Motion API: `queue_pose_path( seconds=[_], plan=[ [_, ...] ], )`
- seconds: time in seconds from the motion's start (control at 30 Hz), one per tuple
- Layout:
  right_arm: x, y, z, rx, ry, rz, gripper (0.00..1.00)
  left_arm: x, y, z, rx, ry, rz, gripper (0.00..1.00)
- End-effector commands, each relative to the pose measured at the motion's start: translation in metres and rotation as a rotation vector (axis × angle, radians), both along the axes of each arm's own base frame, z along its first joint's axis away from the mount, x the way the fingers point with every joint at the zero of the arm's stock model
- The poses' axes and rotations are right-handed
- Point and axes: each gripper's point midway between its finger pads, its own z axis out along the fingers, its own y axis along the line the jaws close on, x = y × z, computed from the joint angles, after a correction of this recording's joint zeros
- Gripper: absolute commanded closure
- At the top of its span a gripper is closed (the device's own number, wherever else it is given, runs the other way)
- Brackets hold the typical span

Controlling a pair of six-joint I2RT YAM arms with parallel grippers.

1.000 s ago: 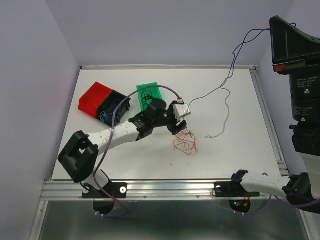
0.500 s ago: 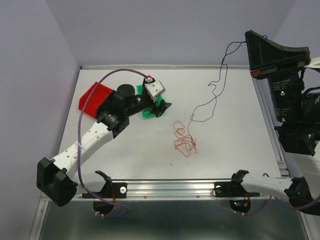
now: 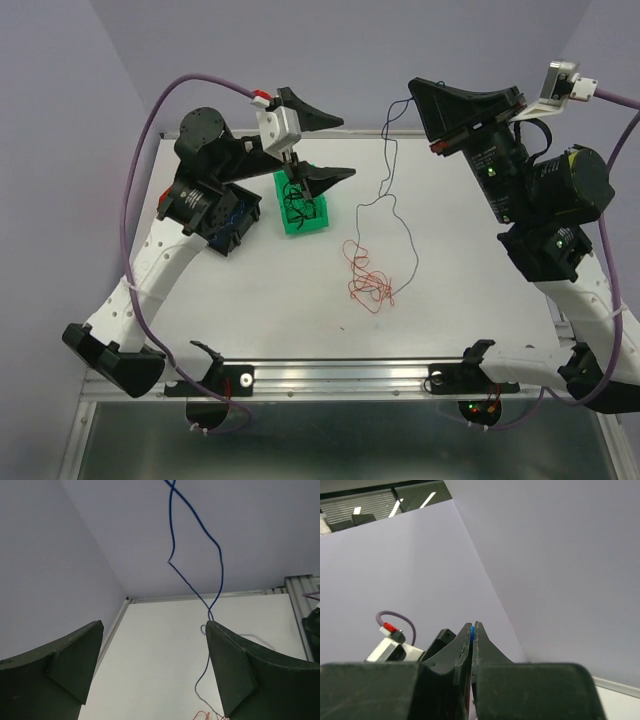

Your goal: Untangle the cables

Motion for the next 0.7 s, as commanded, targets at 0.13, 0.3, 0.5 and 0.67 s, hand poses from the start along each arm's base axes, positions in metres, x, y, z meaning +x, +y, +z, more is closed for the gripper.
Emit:
queue_pose_path(
  seconds=[0.13,0.3,0.5,0.67],
  plan=[
    [-0.023,0.013,0.018,0.017,-0.083,0.128,0.99,-0.017,-0.034,-0.012,0.043,0.107,-0.251,0.05],
    [-0.025,0.02,0.023,0.022,-0.105,0.161,0.99,-0.012,-0.057,-0.033,0.073,0.176,-0.312,0.05],
    [-0.022,0.023,0.023,0.019,-0.109,0.157,0.99,-0.022,-0.064,-0.058,0.108,0.219,-0.403,0.05],
    [-0.028,0.025,0.023,0.001,-0.13,0.181,0.99,-0.043,-0.057,-0.069,0.117,0.211,-0.493,0.07]
  ],
)
